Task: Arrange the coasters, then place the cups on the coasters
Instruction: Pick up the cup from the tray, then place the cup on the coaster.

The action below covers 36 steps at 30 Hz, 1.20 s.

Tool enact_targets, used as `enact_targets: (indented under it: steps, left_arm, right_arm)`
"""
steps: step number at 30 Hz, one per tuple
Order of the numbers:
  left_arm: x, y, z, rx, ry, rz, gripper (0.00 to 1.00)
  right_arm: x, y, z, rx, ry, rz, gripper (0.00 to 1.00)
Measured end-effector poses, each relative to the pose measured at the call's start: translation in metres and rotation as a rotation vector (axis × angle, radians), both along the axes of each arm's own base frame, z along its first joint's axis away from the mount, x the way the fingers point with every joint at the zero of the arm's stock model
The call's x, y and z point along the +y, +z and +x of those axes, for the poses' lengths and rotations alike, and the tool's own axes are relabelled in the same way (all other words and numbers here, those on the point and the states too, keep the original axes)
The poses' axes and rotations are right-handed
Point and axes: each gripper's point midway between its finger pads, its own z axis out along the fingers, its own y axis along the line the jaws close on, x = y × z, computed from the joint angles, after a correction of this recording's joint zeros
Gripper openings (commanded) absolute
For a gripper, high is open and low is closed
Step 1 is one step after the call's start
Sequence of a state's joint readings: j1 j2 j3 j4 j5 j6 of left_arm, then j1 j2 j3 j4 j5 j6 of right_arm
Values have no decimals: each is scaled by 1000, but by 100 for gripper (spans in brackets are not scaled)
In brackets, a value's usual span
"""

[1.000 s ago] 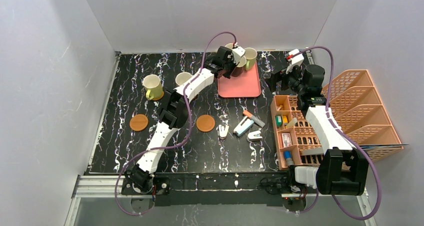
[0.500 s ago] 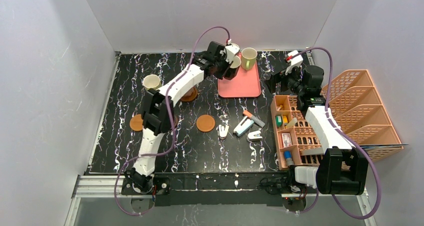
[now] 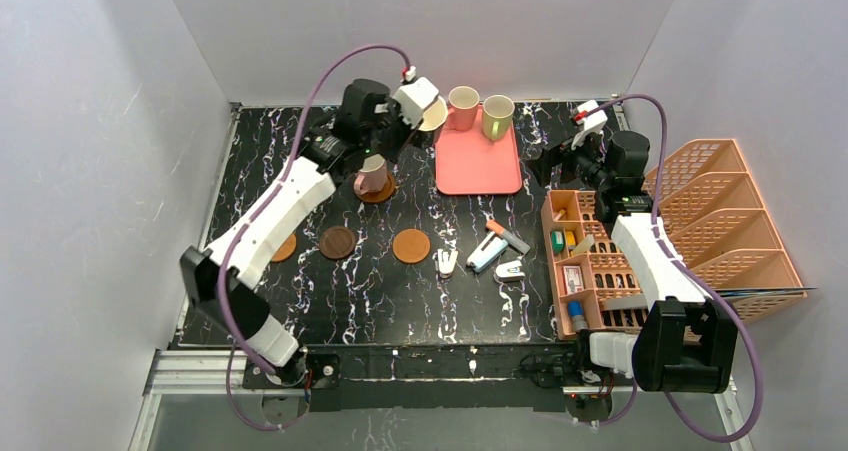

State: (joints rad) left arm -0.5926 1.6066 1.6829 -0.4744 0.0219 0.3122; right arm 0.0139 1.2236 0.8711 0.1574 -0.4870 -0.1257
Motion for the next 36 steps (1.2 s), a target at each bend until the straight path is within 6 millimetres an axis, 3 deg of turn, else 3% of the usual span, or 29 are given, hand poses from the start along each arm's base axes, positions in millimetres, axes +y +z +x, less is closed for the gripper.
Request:
enact_targets:
  steps: [4, 8, 18, 29, 36]
  left_arm:
    - [31, 12, -18, -25, 41, 2, 0]
    - [60, 17, -18, -32, 106, -2, 0]
    - [140, 0, -25, 4, 297, -1, 0]
    - [193, 4, -45, -43, 431, -35, 0]
    - [229, -22, -36, 9, 514, -77, 0]
  right_arm:
    - [3, 1, -2, 5, 10, 16, 98]
    - [3, 1, -2, 9, 10, 20, 98]
    - [3, 2, -3, 7, 9, 22, 98]
    - [3, 12, -6, -20, 10, 24, 98]
    - [3, 14, -7, -25, 11, 25, 98]
